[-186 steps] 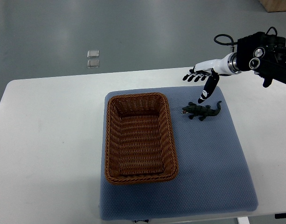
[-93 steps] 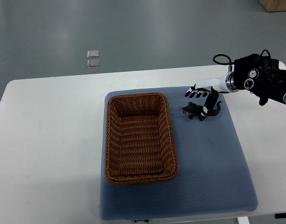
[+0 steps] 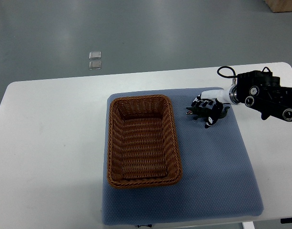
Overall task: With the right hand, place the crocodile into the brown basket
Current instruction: 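Lower the right hand and close its fingers around the crocodile, then lift the crocodile with the right hand and carry it above the basket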
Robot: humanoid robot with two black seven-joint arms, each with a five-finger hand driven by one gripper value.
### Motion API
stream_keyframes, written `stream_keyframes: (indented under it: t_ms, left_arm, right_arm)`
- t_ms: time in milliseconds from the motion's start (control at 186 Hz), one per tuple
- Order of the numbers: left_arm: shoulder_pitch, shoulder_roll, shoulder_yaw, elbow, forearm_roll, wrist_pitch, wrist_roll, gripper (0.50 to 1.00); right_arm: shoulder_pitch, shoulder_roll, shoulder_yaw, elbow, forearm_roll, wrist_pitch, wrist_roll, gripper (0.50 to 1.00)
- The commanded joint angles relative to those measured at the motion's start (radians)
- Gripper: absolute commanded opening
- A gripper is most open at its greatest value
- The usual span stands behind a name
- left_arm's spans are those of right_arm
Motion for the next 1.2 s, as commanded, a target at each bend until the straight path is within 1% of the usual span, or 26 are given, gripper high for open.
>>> stream_keyframes:
  t_ms: [0,75,86,102,108,113,118,134,140,145,151,172,221,226,269,317,350,366,371,377,387,576,705,829,1028,1194]
  left_arm:
    - [0.000,0.000,0.000,0.000,0.000,0.000,0.000,1.000]
    - [0.002,0.000,0.000,0.000,0.000,0.000,0.000,1.000]
    - [0.002,0.000,0.000,0.000,0.000,0.000,0.000,1.000]
    - [0.002,0.000,0.000,0.000,0.000,0.000,0.000,1.000]
    - [0.000,0.000,0.000,0.000,0.000,0.000,0.000,1.000]
    - [0.000,0.000,0.000,0.000,0.000,0.000,0.000,1.000]
    - [0.002,0.000,0.000,0.000,0.000,0.000,0.000,1.000]
    - [0.002,0.000,0.000,0.000,0.000,0.000,0.000,1.000]
    - [0.002,0.000,0.000,0.000,0.000,0.000,0.000,1.000]
    - [0.002,0.000,0.000,0.000,0.000,0.000,0.000,1.000]
    - [0.002,0.000,0.000,0.000,0.000,0.000,0.000,1.000]
    - [0.002,0.000,0.000,0.001,0.000,0.000,0.000,1.000]
    - [0.002,0.000,0.000,0.001,0.000,0.000,0.000,1.000]
    - [0.002,0.000,0.000,0.001,0.000,0.000,0.000,1.000]
    - [0.002,0.000,0.000,0.001,0.000,0.000,0.000,1.000]
    - [0.002,0.000,0.000,0.001,0.000,0.000,0.000,1.000]
    - [0.002,0.000,0.000,0.001,0.000,0.000,0.000,1.000]
    - [0.002,0.000,0.000,0.001,0.000,0.000,0.002,1.000]
    - [0.002,0.000,0.000,0.001,0.000,0.000,0.002,1.000]
    - [0.002,0.000,0.000,0.001,0.000,0.000,0.000,1.000]
    - [0.002,0.000,0.000,0.001,0.000,0.000,0.000,1.000]
    - [0.002,0.000,0.000,0.001,0.000,0.000,0.000,1.000]
    - [0.002,0.000,0.002,0.001,0.000,0.000,0.000,1.000]
    - [0.002,0.000,0.002,0.001,0.000,0.000,0.002,1.000]
    - [0.002,0.000,0.005,0.001,0.000,0.000,0.002,1.000]
    - [0.002,0.000,0.003,0.001,0.000,0.000,0.002,1.000]
  right_arm:
    - [-0.006,0.005,0.000,-0.011,-0.005,-0.009,0.001,0.809]
    - [-0.007,0.006,0.000,-0.014,-0.012,-0.017,0.001,0.780]
    - [-0.009,0.006,0.000,-0.015,-0.017,-0.018,0.001,0.756]
    - [-0.009,0.006,0.000,-0.015,-0.020,-0.020,0.001,0.744]
    - [-0.009,0.006,0.000,-0.015,-0.023,-0.020,0.001,0.729]
    - [-0.009,0.006,0.000,-0.015,-0.023,-0.020,0.001,0.729]
    - [-0.009,0.006,-0.002,-0.015,-0.026,-0.021,0.001,0.717]
    - [-0.011,0.008,-0.002,-0.015,-0.028,-0.023,0.001,0.705]
    - [-0.011,0.008,-0.002,-0.015,-0.031,-0.024,0.001,0.691]
    - [-0.011,0.008,-0.002,-0.015,-0.031,-0.024,0.001,0.690]
    - [-0.012,0.009,0.000,-0.017,-0.032,-0.026,0.001,0.678]
    - [-0.012,0.009,0.000,-0.017,-0.038,-0.029,0.001,0.658]
    - [-0.014,0.009,0.000,-0.018,-0.043,-0.029,0.001,0.635]
    - [-0.014,0.009,0.000,-0.018,-0.043,-0.029,0.001,0.625]
    - [-0.014,0.009,-0.002,-0.018,-0.043,-0.030,0.001,0.595]
    - [-0.014,0.009,0.000,-0.020,-0.043,-0.035,0.001,0.580]
    - [-0.012,0.009,0.000,-0.018,-0.043,-0.038,0.001,0.549]
    - [-0.009,0.009,0.000,-0.020,-0.043,-0.038,0.001,0.521]
    - [-0.009,0.009,0.000,-0.020,-0.043,-0.038,0.001,0.521]
    - [-0.009,0.009,0.000,-0.020,-0.043,-0.038,0.001,0.509]
    - [-0.008,0.008,0.000,-0.020,-0.043,-0.038,0.001,0.500]
    - [0.003,-0.005,0.003,-0.020,-0.041,-0.029,0.001,0.500]
    - [0.035,-0.014,0.001,-0.018,-0.034,-0.024,0.001,0.500]
    - [0.048,-0.044,0.004,-0.014,-0.031,-0.007,0.001,0.500]
    - [0.126,-0.083,0.006,-0.002,-0.023,0.023,0.001,0.500]
    - [0.224,-0.136,0.012,0.041,-0.018,0.068,0.001,0.500]
